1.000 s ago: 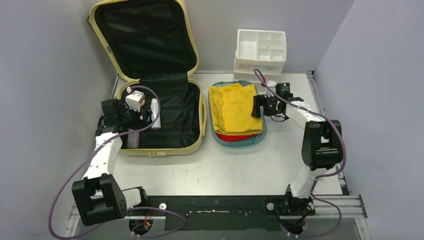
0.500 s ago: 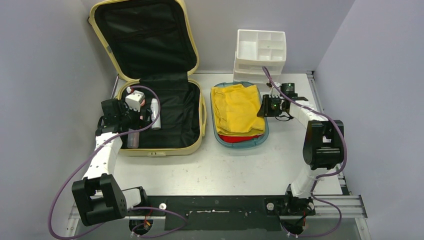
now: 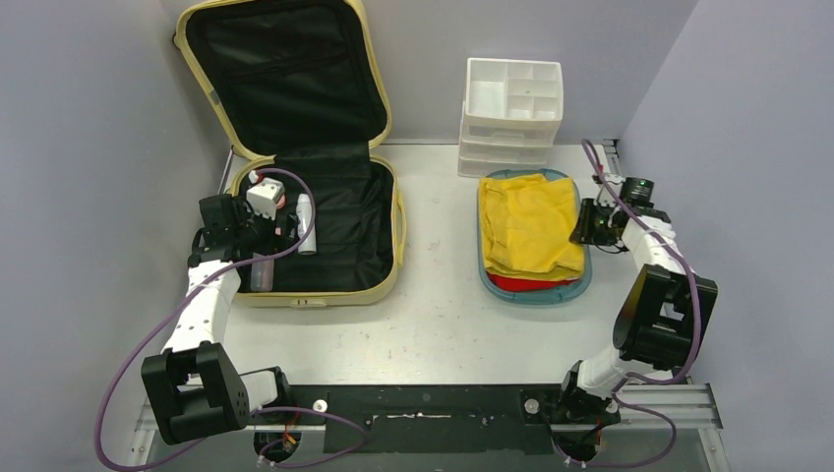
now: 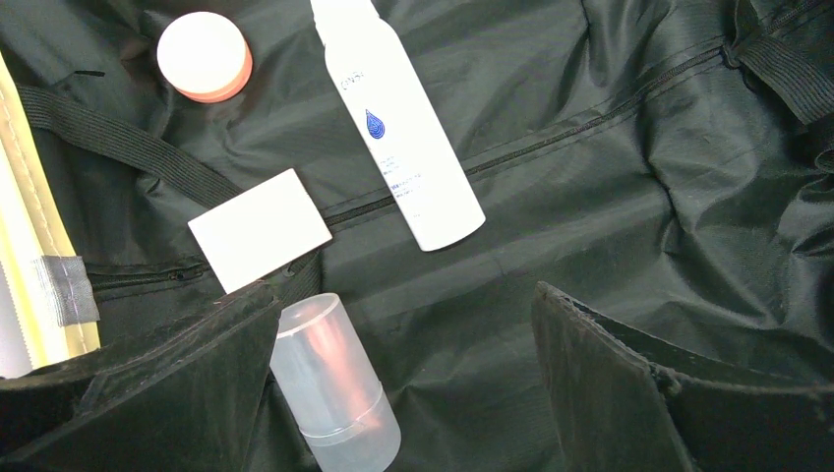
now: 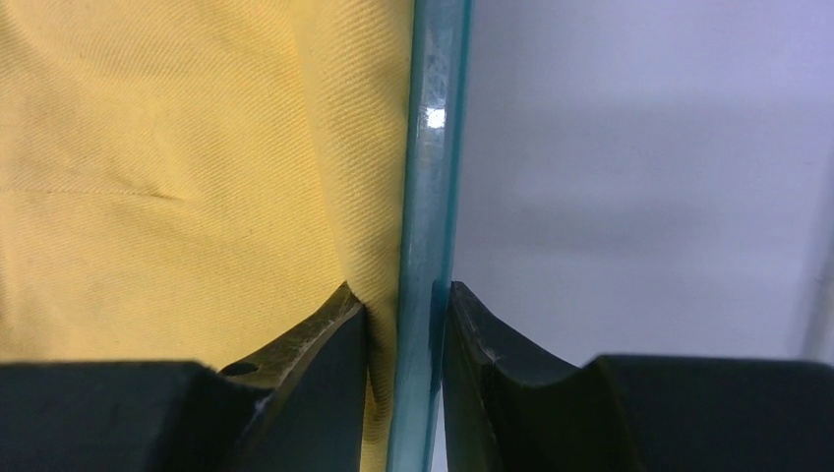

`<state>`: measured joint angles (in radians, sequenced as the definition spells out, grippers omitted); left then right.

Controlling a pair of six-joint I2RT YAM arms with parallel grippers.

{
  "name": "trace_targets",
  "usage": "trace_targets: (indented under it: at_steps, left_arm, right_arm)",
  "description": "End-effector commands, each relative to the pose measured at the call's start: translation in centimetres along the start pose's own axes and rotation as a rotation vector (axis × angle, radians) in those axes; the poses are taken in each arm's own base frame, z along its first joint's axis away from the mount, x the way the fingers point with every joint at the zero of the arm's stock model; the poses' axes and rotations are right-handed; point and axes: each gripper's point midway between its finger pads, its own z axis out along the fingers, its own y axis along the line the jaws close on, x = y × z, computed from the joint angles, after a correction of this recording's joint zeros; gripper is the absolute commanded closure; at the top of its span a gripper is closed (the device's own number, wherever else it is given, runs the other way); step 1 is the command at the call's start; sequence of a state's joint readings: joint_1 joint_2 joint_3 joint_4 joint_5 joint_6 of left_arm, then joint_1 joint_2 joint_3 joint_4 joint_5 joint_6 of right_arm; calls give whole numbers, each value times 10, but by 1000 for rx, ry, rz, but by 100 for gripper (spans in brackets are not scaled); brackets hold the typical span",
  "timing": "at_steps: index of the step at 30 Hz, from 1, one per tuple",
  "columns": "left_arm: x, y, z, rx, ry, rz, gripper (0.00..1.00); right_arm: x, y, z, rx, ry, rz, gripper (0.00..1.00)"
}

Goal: Open, take out, and arrange the luggage
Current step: Move the bin to the corner of the board.

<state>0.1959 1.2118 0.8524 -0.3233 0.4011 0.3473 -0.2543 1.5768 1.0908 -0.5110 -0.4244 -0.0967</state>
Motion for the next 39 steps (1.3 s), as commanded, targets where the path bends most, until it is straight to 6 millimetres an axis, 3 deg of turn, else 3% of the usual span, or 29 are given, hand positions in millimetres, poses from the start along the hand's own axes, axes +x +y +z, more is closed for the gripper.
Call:
trace_targets:
  at_steps: [1,8,13,21,24,27,30,33,36,39]
  left_arm:
    - [-18,3,-1,-9,-62,18,3]
    - [-18,3,-1,-13,-59,17,3]
    - [-19,4,-1,-16,-62,16,3]
    - [-18,6,-3,-29,-63,18,3]
    - [-18,7,-4,-32,-62,17,3]
    - [-18,7,-4,-33,-62,16,3]
    - [-16,7,-3,-32,-59,15,3]
    - [-17,8,-2,-34,-58,14,3]
    - [-17,8,-3,-34,-60,15,3]
    - [-17,8,-4,-34,-61,14,3]
  right_arm:
    - [-28,-92,-46,275,-117,-86,90]
    - [-28,-155,-69,365,-125,-64,91]
    - [-40,-180,-59,401,-127,-61,91]
    - [-80,-207,-43,460,-149,2,88]
    - [-89,-199,-48,450,-155,-18,63]
    - [-99,-184,-68,472,-190,-76,43]
    - [-109,-168,-96,500,-231,-142,30]
    - [-121,-147,-124,489,-271,-259,24]
    - [-126,-100,-137,329,-304,-495,21]
    - [-109,-46,-141,175,-274,-767,19]
